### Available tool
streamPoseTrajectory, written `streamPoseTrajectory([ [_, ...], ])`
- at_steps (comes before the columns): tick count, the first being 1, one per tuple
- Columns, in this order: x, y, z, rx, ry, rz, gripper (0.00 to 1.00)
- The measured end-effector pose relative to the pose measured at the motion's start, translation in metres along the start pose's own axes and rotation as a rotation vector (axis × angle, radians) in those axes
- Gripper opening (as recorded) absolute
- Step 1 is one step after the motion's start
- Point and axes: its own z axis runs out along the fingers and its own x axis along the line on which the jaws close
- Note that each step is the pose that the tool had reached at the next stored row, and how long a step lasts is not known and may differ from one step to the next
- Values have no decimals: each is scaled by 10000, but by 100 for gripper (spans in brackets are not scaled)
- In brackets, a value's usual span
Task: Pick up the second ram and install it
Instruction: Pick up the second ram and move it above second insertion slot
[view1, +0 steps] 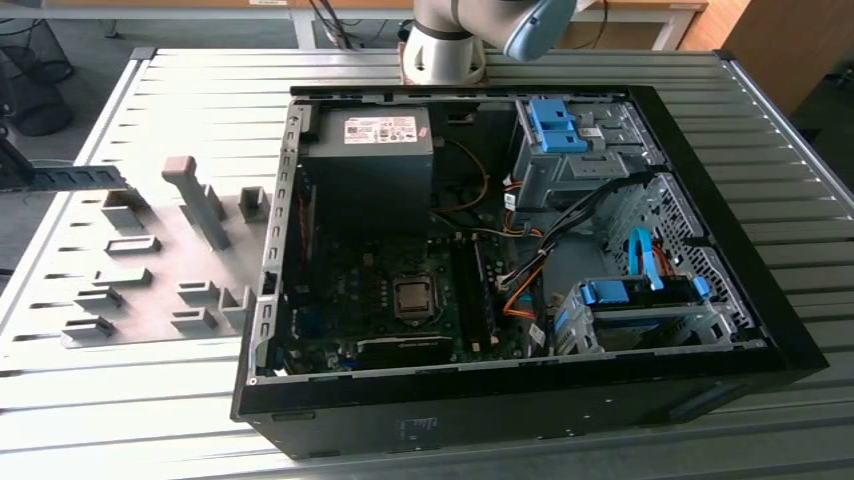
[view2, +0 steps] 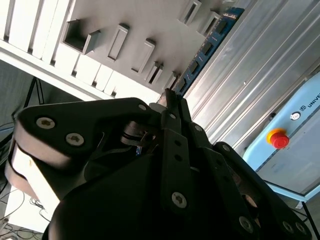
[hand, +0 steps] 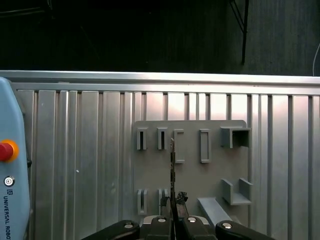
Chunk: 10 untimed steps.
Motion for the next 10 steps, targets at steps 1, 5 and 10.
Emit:
streamPoseTrajectory([
  [1, 0, 0, -18, 1, 0, 0, 14],
  [5, -3, 1, -90, 1, 0, 0, 14],
  [10, -4, 2, -151, 1, 0, 0, 14],
])
